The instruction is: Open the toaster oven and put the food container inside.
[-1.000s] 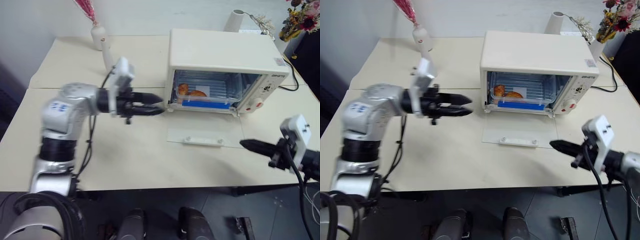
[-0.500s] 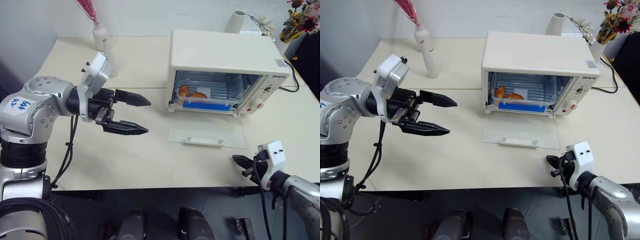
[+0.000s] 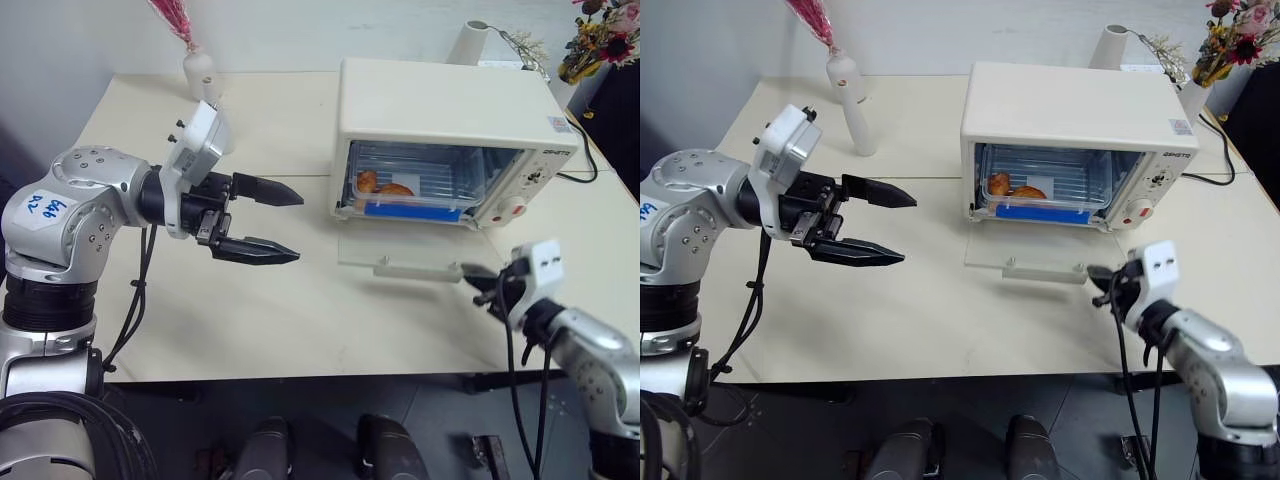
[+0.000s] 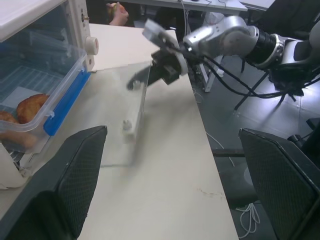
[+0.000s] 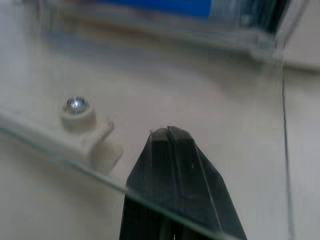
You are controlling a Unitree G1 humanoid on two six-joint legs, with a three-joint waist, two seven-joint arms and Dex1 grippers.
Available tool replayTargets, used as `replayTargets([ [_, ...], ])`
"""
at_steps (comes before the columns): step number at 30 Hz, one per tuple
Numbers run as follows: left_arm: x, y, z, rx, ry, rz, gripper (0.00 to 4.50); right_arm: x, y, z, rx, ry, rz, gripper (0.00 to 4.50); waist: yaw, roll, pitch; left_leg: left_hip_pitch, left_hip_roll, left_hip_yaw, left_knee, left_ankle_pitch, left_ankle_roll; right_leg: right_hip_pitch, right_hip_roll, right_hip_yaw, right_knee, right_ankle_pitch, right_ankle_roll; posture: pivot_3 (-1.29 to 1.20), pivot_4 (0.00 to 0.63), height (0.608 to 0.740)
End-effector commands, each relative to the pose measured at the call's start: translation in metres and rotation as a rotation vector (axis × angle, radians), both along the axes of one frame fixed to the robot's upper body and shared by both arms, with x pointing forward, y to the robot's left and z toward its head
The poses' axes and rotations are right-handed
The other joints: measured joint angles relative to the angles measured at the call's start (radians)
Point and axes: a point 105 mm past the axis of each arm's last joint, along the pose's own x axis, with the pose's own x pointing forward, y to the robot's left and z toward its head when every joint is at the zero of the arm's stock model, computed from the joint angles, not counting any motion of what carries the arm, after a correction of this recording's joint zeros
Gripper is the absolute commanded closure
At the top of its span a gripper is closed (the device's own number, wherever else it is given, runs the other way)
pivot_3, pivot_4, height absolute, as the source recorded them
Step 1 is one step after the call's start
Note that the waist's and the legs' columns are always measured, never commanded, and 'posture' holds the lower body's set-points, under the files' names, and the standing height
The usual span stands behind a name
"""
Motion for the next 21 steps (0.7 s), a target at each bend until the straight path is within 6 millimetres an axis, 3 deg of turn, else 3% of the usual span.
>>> replayTargets([
  [1,0.001,0.002,0.009,0.001,-0.06,0.014,0.03,0.004,-0.009,0.06,0.044,-0.167,-0.007,4.5,0.0,0.0,0.0,0.0,0.0,0.0,0.0,0.0,0.0,0.0,0.0,0.0,0.0,0.0,0.0,0.0,0.15,0.74],
  [4,0.003,0.003,0.008,0.002,-0.065,0.029,0.03,0.006,-0.008,0.081,0.034,-0.199,0.02,4.5,0.002,0.0,0.0,0.0,0.0,0.0,-0.001,0.0,0.0,0.0,0.0,0.0,0.0,0.0,0.0,0.0,0.15,0.74],
  [9,0.008,0.007,0.01,-0.015,-0.072,0.068,0.03,0.0,-0.01,0.072,-0.025,-0.135,0.067,4.5,0.004,0.0,0.0,-0.001,-0.001,-0.001,-0.001,-0.001,0.001,0.0,-0.001,-0.001,-0.001,0.0,0.0,0.0,0.15,0.74],
  [13,0.011,0.014,0.01,-0.016,-0.069,0.106,0.0,-0.017,-0.019,0.072,-0.019,-0.071,0.146,3.61,0.002,0.0,0.0,-0.001,-0.001,0.001,-0.001,-0.001,0.002,0.0,-0.001,-0.001,-0.001,0.0,0.0,0.0,0.15,0.74],
  [21,0.014,0.036,0.014,0.004,-0.077,0.175,0.0,-0.054,-0.073,0.091,-0.197,0.032,0.188,0.79,0.003,0.0,0.0,-0.001,0.0,0.002,-0.001,-0.001,0.002,0.0,0.0,0.0,-0.002,0.0,0.0,0.0,0.15,0.74],
])
